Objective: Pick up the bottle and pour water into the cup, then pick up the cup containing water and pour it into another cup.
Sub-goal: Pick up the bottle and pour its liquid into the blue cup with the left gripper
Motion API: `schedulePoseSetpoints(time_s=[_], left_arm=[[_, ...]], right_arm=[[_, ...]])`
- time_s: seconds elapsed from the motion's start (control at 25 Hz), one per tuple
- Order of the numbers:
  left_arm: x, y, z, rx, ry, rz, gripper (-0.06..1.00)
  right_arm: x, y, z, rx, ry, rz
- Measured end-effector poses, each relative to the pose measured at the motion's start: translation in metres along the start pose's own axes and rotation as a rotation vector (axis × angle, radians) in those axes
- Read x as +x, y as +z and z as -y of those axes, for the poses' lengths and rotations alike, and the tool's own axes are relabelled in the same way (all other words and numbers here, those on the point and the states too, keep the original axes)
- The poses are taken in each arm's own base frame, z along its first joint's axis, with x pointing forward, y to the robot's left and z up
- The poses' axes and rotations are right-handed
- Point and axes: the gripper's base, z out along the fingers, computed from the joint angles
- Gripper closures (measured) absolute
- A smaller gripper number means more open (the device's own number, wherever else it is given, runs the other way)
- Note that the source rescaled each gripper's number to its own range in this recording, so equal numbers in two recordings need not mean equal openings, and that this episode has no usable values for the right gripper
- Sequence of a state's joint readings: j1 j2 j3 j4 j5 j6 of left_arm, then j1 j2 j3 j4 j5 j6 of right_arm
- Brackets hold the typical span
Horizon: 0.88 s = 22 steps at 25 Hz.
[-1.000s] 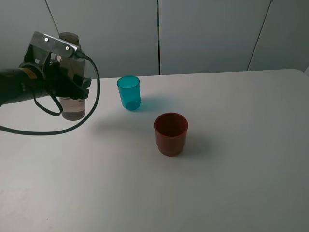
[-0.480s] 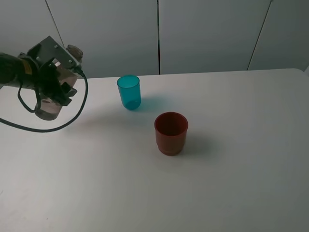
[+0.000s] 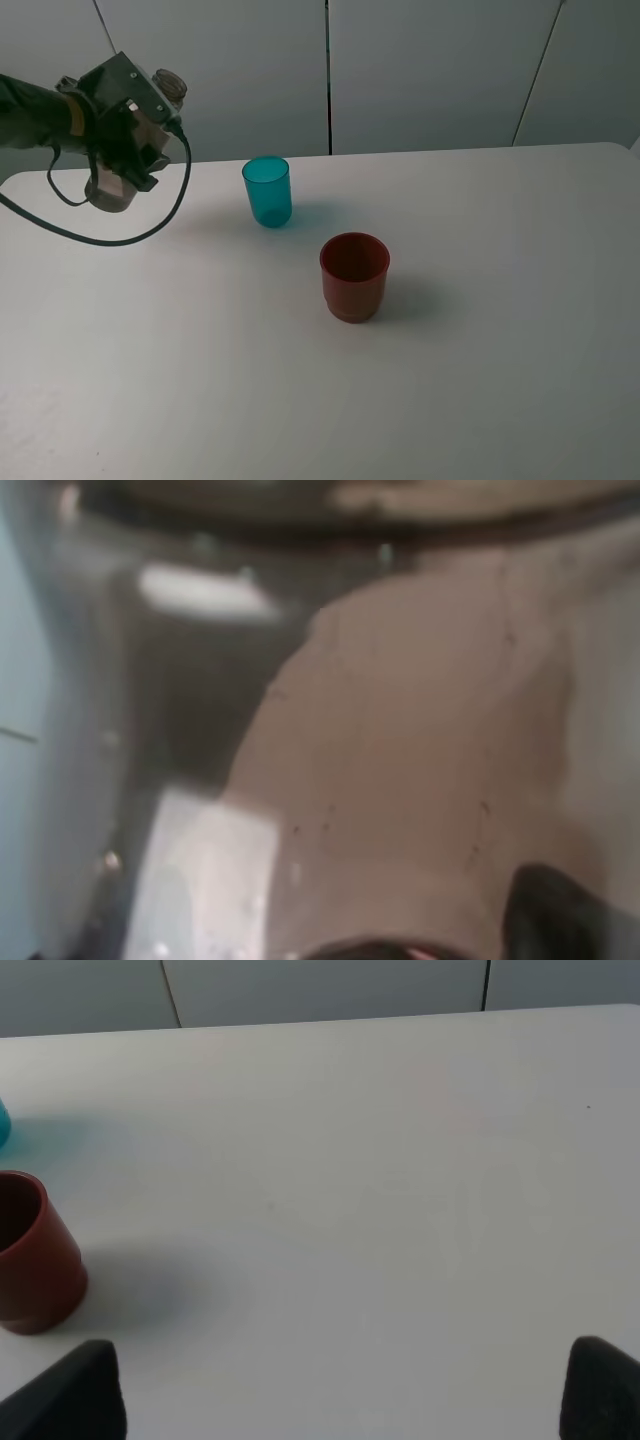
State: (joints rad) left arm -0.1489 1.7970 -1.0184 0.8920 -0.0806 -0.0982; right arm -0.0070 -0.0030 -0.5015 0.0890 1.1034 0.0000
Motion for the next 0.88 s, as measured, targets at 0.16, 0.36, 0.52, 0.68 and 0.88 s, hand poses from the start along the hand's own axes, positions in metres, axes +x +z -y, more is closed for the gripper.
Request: schedulePoseSetpoints(time_s=[0.16, 0.36, 0.52, 0.68, 0.88], left_arm=[[-0.003, 0.011, 0.003, 0.023, 0.021, 0.055, 0.92], [-0.001, 0.024, 0.006, 0.042, 0.066, 0.057, 0.92], [-0.004, 0.030, 0.005, 0.049, 0.203, 0.050, 0.92], [-0.010, 0.034, 0.008, 0.056, 0.278, 0.061, 0.92], [-0.010, 0.041, 0.015, 0.078, 0.357, 0.061, 0.92]], right_arm=[[0.000, 0.000, 0.000, 0.000, 0.000, 0.000], [0.000, 0.000, 0.000, 0.000, 0.000, 0.000], [0.000, 0.000, 0.000, 0.000, 0.000, 0.000], [0.000, 0.000, 0.000, 0.000, 0.000, 0.002], [0.000, 0.000, 0.000, 0.000, 0.000, 0.002]])
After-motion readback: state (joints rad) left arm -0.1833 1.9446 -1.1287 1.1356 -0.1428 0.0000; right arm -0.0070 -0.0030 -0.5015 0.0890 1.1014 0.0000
